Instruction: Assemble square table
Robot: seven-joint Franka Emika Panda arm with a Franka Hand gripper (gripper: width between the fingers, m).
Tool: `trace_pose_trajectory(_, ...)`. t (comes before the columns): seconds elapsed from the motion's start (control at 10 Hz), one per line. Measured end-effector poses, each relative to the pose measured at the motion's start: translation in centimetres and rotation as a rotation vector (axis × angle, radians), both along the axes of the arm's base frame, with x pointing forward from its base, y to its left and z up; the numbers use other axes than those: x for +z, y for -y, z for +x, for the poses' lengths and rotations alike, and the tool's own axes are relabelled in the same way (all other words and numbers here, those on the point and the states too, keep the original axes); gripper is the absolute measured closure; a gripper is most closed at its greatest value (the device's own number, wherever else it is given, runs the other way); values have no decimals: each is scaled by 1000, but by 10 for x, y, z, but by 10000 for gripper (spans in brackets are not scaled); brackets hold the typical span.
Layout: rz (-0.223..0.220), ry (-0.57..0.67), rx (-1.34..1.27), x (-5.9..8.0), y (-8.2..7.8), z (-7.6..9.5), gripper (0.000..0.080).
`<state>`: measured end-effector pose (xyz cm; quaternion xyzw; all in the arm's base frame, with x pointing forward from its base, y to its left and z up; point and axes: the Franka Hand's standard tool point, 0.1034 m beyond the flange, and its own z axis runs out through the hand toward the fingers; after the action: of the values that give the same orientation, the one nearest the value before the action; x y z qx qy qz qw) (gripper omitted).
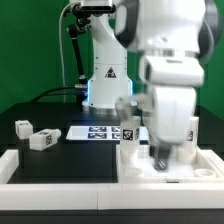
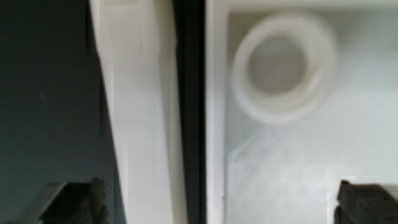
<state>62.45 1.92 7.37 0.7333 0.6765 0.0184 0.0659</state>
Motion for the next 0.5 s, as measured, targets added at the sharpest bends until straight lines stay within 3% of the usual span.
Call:
trace_pose_trajectory(0.2, -3, 21, -51, 26, 12, 0, 151)
trace_pose_trajectory(0.5, 22, 36, -239, 23, 13, 2, 151)
